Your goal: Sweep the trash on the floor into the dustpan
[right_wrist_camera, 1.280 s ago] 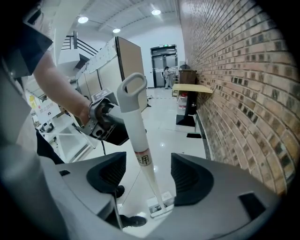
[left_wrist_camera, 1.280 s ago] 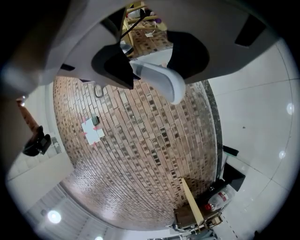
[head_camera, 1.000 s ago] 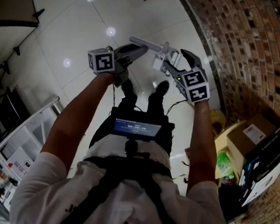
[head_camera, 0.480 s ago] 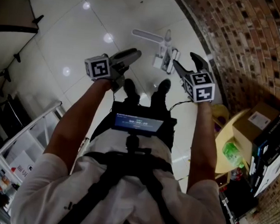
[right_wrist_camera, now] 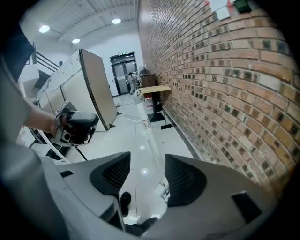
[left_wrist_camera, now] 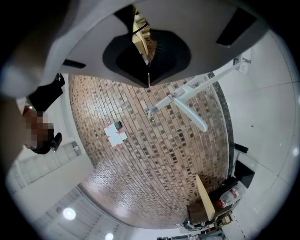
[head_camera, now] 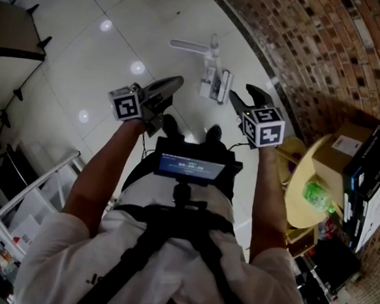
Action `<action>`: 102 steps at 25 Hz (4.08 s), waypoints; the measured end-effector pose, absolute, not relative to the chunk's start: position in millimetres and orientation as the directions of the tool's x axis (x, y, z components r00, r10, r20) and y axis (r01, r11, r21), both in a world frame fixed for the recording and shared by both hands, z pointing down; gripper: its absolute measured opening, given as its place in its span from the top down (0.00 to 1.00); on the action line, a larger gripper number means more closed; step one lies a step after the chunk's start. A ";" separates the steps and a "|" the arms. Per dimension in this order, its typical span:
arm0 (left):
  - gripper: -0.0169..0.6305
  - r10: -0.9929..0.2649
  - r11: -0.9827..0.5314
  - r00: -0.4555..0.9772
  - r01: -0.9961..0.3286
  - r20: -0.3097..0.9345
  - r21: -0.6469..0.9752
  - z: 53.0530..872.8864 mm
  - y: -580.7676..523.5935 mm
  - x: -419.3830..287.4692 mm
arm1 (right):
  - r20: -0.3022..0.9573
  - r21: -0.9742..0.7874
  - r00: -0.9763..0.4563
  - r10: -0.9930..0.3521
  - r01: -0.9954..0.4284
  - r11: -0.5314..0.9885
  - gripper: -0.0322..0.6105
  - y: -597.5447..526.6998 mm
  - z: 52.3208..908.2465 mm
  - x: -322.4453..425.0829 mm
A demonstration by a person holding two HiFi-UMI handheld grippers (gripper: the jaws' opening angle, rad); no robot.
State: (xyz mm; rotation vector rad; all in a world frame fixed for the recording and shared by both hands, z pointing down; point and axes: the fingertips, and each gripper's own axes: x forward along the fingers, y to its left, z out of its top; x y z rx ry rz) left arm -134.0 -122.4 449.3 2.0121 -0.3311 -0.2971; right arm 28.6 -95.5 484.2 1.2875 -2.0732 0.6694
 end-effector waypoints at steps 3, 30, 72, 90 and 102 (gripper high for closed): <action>0.97 -0.366 -0.487 0.927 -0.112 -0.086 0.866 433.7 -110.4 -125.4 | 0.713 -0.079 -0.332 -0.617 -0.913 0.401 0.67 -85.8 480.0 39.3; 0.97 -0.526 -0.613 0.850 -0.402 0.029 0.679 414.5 59.5 -0.1 | 0.592 -0.038 -0.400 -0.700 -0.881 0.472 0.95 40.1 469.4 164.0; 0.97 -0.411 -0.647 0.912 -0.289 -0.003 0.706 363.2 157.5 -47.7 | 0.570 -0.082 -0.312 -0.760 -0.942 0.325 0.95 154.4 409.7 109.4; 0.97 -0.374 -0.652 0.927 -0.244 -0.024 0.717 359.5 186.0 -51.4 | 0.535 -0.069 -0.318 -0.783 -0.940 0.334 0.95 183.5 384.3 86.6; 0.97 -0.396 -0.671 0.918 -0.283 -0.008 0.685 349.2 184.7 -21.8 | 0.540 -0.039 -0.300 -0.786 -0.942 0.333 0.95 178.0 376.5 138.2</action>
